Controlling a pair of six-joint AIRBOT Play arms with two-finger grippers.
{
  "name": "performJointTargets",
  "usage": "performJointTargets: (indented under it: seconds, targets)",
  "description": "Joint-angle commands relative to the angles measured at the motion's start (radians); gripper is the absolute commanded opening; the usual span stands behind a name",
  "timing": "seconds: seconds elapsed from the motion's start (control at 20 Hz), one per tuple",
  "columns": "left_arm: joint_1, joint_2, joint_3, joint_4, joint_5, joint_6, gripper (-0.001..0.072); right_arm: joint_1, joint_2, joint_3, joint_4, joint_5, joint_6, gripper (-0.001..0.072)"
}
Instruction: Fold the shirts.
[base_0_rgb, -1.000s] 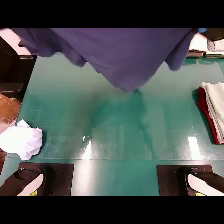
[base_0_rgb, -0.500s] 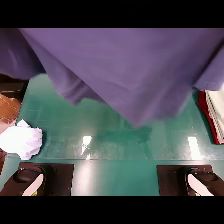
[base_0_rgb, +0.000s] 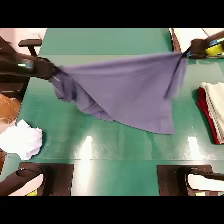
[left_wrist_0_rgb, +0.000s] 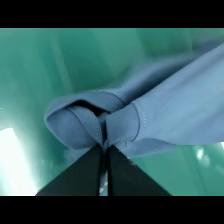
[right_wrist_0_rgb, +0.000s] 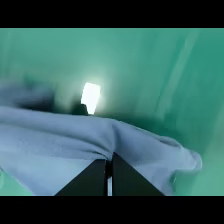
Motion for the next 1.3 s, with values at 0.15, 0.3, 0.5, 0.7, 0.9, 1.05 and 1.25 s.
performJointTargets:
  seconds: [0.15,0.3,0.5,0.7,0.9,1.05,1.25]
  targets:
    - [0.001,-0.372,0.012,0.008,0.429,0.06,0.0028,-0.003,-0.296,0.001,0.02,-0.19,-0.016,0.0016]
    - [0.001,-0.42,0.044,0.009,0.551,0.057,0.0029,-0.003,-0.31,0.001,0.021,-0.253,-0.016,0.0018]
    - [0.046,-0.418,0.117,0.0,0.475,0.003,0.0529,-0.027,-0.28,0.002,0.068,-0.246,-0.018,0.0406]
    - [0.165,-0.387,0.184,-0.034,0.061,0.0,0.0528,-0.086,-0.148,-0.121,0.172,-0.18,-0.084,0.0405]
    - [0.223,-0.293,-0.072,-0.067,0.015,-0.002,0.0529,-0.111,0.036,-0.386,0.234,-0.185,-0.105,0.0405]
    - [0.223,-0.182,-0.364,-0.121,0.17,-0.05,0.0529,-0.104,0.138,-0.526,0.283,-0.198,-0.132,0.0405]
    - [0.223,-0.13,-0.631,-0.326,0.352,-0.04,0.0529,-0.096,0.22,-0.628,0.319,-0.253,-0.132,0.0405]
